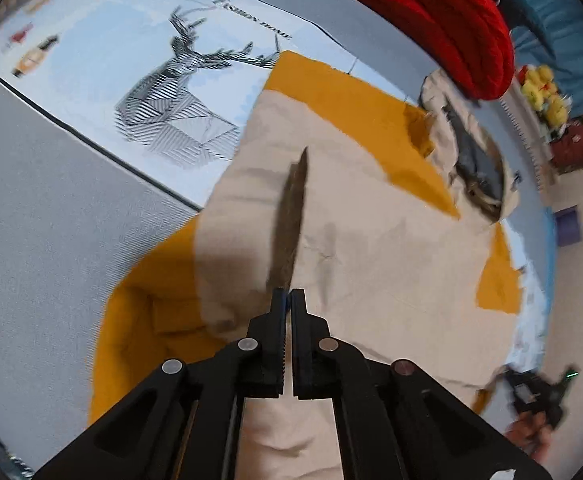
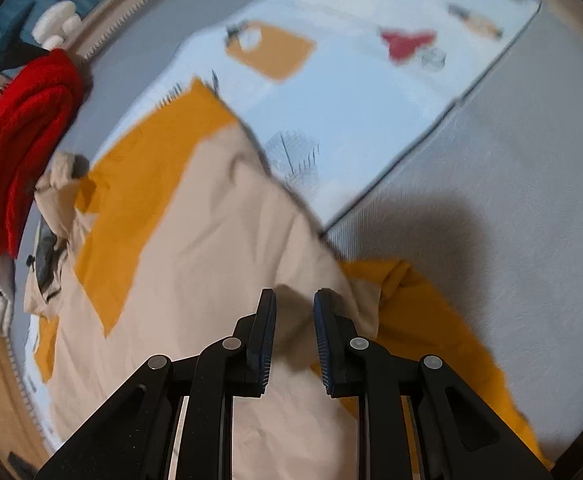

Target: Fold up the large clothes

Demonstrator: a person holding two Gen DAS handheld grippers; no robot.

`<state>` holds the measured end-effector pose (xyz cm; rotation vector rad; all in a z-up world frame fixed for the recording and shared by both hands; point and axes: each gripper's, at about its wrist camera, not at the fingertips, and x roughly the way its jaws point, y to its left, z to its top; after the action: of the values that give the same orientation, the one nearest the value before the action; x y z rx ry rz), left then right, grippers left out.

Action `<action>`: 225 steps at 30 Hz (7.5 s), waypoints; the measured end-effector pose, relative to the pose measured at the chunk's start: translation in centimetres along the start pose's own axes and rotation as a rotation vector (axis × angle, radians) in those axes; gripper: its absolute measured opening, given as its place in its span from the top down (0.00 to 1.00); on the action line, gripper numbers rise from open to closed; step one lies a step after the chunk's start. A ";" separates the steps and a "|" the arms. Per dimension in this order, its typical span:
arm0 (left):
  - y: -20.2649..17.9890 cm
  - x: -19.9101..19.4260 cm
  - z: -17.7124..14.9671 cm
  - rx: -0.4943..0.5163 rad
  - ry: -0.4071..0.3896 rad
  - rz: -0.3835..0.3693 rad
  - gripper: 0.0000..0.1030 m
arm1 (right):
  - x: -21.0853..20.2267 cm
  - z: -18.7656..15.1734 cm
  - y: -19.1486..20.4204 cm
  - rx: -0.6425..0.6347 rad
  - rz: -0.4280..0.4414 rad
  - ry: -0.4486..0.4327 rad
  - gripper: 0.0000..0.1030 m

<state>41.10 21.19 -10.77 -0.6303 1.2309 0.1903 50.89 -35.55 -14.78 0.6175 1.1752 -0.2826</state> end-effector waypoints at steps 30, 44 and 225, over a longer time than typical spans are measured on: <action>0.1 3.4 0.9 0.032 0.041 0.071 0.73 | 3.5 -2.6 4.8 -0.206 0.130 0.160 0.74; -5.5 -1.0 -0.9 0.262 -0.161 0.093 0.73 | -7.2 -4.2 9.4 -0.517 0.055 -0.243 0.74; -6.6 -15.4 -10.3 0.610 -0.359 -0.269 0.83 | -22.2 -11.9 11.4 -0.733 0.380 -0.469 0.82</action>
<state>30.45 13.23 3.73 -0.2073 0.7847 -0.2827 39.25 -21.84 6.17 0.1005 0.6158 0.3130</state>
